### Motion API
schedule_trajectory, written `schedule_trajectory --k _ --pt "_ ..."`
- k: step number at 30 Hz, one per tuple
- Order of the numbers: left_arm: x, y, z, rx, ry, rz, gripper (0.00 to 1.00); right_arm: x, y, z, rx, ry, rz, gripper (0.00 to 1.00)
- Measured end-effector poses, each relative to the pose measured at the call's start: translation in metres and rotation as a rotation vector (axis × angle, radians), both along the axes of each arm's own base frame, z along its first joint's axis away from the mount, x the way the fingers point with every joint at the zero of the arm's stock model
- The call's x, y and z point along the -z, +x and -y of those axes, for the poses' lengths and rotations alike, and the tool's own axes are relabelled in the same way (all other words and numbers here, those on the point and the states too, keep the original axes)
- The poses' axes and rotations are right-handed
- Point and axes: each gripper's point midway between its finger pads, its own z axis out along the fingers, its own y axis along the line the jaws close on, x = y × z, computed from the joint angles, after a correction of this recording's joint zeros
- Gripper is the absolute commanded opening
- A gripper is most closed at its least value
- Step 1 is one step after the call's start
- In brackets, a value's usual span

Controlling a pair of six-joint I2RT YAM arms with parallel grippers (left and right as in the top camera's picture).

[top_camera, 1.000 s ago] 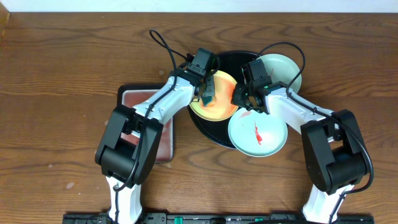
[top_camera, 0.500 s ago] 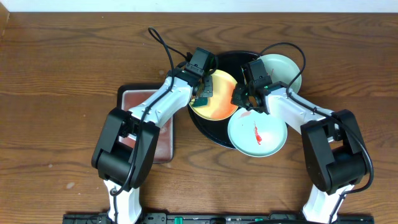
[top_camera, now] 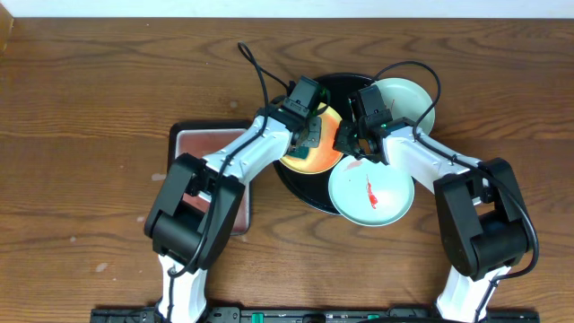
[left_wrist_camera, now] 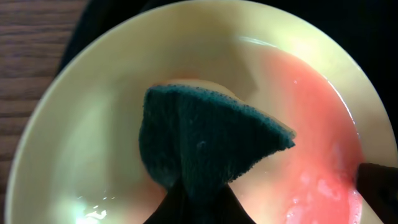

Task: Clean dirty plates on tray and stack at the side

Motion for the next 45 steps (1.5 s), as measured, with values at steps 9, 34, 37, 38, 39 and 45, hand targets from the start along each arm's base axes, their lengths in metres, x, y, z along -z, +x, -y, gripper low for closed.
schedule_trajectory --k 9,34,37,38,39,45 --pt "0.007 0.004 0.016 0.045 -0.072 -0.004 0.07 0.001 -0.001 0.004 0.013 -0.019 -0.003 0.01" --pt "0.005 0.019 0.029 0.061 -0.14 0.046 0.07 0.0 0.0 0.003 0.016 -0.011 -0.005 0.01" --pt "0.006 0.021 0.027 0.054 -0.139 0.05 0.07 0.001 -0.001 0.003 0.017 -0.009 -0.007 0.01" --pt "0.006 0.021 0.026 0.052 -0.139 0.048 0.07 0.001 -0.001 0.003 0.017 -0.009 -0.008 0.01" --pt "0.006 0.022 0.024 0.051 -0.14 0.045 0.07 0.001 -0.001 0.003 0.018 -0.009 -0.009 0.01" --pt "0.006 0.024 0.012 0.029 -0.146 0.014 0.07 0.0 -0.001 0.003 0.019 -0.008 -0.009 0.01"
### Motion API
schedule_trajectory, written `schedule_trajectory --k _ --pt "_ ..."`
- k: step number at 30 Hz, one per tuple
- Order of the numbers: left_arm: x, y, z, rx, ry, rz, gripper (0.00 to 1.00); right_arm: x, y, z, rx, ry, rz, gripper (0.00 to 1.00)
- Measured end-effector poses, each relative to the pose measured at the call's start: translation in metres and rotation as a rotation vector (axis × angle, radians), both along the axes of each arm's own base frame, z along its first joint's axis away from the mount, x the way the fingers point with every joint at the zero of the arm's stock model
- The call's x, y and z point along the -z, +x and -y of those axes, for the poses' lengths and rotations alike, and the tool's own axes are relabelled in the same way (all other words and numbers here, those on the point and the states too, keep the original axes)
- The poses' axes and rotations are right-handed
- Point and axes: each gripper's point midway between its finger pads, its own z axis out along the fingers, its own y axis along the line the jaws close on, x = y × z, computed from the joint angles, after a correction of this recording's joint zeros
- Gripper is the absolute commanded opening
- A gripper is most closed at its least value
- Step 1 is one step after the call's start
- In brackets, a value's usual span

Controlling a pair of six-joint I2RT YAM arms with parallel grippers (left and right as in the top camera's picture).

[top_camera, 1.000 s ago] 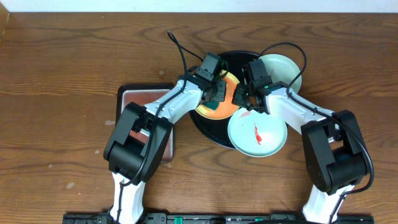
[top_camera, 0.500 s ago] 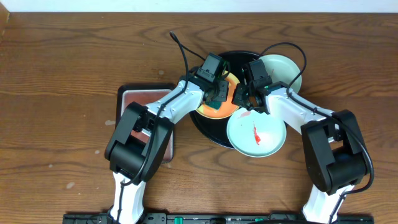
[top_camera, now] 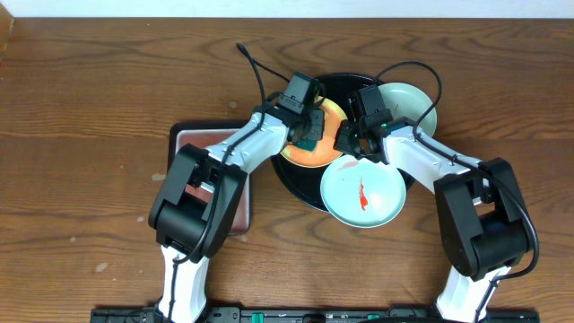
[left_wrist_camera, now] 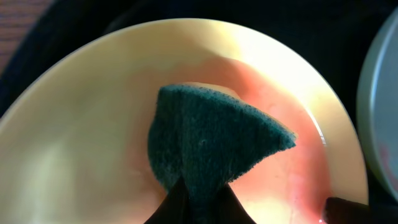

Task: Clean dirty plates on tray and stack at the side
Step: 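Scrub the yellow plate with the sponge in the left gripper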

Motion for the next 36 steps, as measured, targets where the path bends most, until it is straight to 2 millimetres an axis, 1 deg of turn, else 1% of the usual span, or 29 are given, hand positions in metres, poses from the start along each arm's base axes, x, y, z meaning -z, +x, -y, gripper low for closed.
schedule_trajectory --k 4,12,18,22,28,36 --pt "0.0 0.0 -0.01 -0.019 0.017 -0.023 0.07 0.0 0.0 -0.002 -0.005 0.009 -0.002 0.01" --pt "-0.002 0.0 -0.025 -0.055 0.083 -0.017 0.07 -0.001 -0.002 -0.005 -0.012 0.019 -0.007 0.01" --pt "-0.006 0.004 -0.051 -0.117 0.178 0.014 0.07 0.0 -0.003 -0.006 -0.015 0.016 -0.006 0.01" --pt "-0.008 0.004 -0.06 -0.12 0.212 0.017 0.08 0.0 -0.003 -0.006 -0.017 0.016 -0.007 0.01" --pt "-0.009 0.002 -0.062 -0.116 0.22 0.013 0.07 0.0 -0.003 -0.007 -0.019 0.02 -0.008 0.01" --pt "-0.01 0.003 -0.045 -0.066 0.091 0.003 0.07 0.0 -0.003 -0.007 -0.019 0.021 -0.009 0.01"
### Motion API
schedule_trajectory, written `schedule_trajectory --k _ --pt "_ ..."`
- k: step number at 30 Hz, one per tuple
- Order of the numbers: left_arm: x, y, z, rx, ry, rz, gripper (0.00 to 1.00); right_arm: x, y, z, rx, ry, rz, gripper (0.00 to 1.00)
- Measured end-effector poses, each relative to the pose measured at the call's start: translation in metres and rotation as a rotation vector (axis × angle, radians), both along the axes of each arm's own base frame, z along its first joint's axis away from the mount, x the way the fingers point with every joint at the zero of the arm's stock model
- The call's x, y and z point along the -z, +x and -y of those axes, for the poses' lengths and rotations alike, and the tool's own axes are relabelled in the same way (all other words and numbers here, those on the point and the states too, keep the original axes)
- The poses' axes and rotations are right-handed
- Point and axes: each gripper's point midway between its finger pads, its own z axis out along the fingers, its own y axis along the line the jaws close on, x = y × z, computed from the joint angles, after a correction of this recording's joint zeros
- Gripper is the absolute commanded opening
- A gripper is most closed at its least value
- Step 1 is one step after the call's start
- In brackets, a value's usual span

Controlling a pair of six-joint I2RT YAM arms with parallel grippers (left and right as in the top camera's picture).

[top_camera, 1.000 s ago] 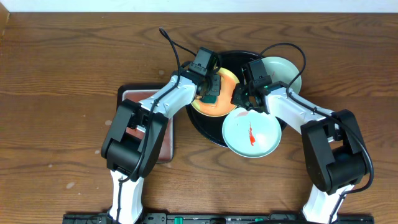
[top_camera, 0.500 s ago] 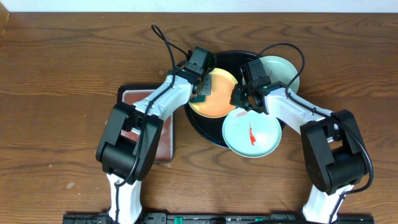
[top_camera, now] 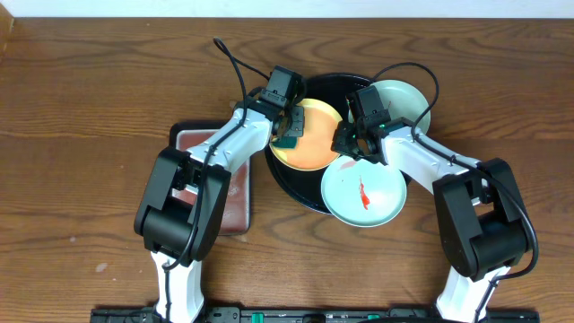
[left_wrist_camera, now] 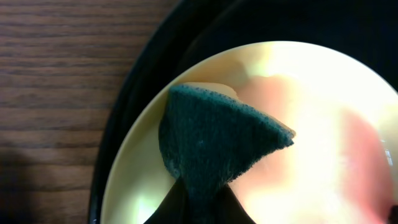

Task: Clean dirty plates on tray and stack at the side
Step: 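Scrub the yellow plate with the sponge in the left gripper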

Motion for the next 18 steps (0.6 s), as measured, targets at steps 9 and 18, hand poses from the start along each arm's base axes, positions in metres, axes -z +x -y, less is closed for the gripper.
schedule_trajectory --k 9,18 --pt "0.002 -0.006 0.017 0.041 -0.032 -0.011 0.07 0.0 0.0 0.0 0.0 0.0 0.0 0.01" --pt "0.007 -0.012 0.04 0.095 -0.074 -0.015 0.07 0.0 0.0 0.0 0.0 0.0 0.0 0.01"
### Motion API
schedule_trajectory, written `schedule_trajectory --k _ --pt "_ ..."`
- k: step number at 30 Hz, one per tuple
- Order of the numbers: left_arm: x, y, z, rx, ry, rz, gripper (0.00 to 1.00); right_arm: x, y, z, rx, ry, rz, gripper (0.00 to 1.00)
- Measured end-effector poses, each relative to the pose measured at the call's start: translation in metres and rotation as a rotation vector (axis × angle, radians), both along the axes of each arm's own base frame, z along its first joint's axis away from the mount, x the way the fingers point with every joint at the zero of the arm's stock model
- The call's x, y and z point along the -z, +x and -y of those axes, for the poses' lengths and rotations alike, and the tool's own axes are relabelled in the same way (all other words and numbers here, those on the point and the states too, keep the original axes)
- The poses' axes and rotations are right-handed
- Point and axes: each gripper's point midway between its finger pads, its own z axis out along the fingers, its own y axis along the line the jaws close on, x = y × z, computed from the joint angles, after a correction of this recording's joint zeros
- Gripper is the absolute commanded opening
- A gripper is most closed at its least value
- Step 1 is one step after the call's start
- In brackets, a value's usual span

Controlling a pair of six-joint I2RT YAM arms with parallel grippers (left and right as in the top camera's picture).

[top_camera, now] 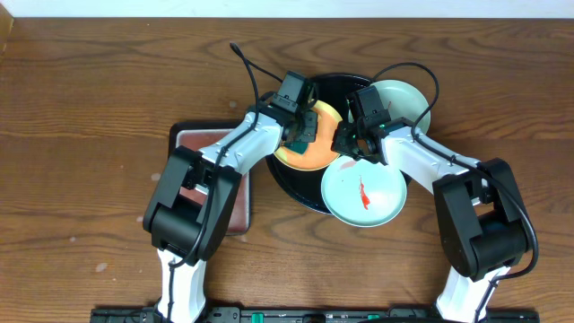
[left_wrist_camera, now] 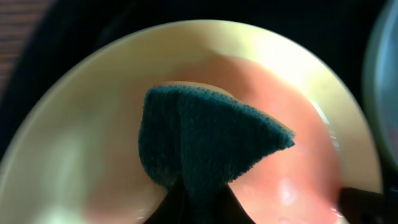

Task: Clean dirty plates on tray and stack at the side
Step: 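Scrub the yellow plate with the sponge in the left gripper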

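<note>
My left gripper (top_camera: 303, 133) is shut on a dark green sponge (left_wrist_camera: 205, 140) pressed onto the yellow plate (left_wrist_camera: 81, 143), whose inside is smeared pink-red. That yellow plate (top_camera: 309, 154) lies in the black round tray (top_camera: 296, 184). My right gripper (top_camera: 345, 142) is at the plate's right rim, jaws hidden under the wrist in the overhead view. A pale green plate (top_camera: 368, 193) with a red streak rests on the tray's front right. Another pale green plate (top_camera: 408, 100) lies at the back right.
A black square tray with a reddish-brown inside (top_camera: 193, 148) lies left of the round tray, partly under my left arm. Cables loop behind both wrists. Bare wooden table surrounds everything.
My left gripper with the sponge has moved right, from the yellow plate's left rim to its pink-smeared middle. The right arm has stayed where it was.
The sponge sat on the yellow plate's middle beside a wet pink patch at the right. Then it was farther up the plate and the streaked green plate lay a little farther left. Then it was at the left rim, and now it is back mid-plate.
</note>
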Motion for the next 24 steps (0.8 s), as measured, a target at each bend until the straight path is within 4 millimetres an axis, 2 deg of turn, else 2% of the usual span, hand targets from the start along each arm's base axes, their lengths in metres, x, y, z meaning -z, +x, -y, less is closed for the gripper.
schedule_trajectory --k 5,11,19,24 --pt "-0.001 -0.009 0.015 0.036 -0.044 -0.024 0.07 0.0 0.0 0.0 0.0 0.0 0.0 0.01" --pt "-0.001 -0.012 0.019 0.047 -0.07 -0.04 0.07 0.0 0.0 0.0 0.0 0.0 0.0 0.01" --pt "0.001 -0.008 0.012 0.012 0.018 0.003 0.08 0.0 0.0 0.0 0.0 0.0 -0.001 0.01" --pt "0.002 -0.004 -0.004 -0.022 0.13 0.038 0.07 0.0 0.0 0.0 0.0 -0.001 -0.001 0.01"
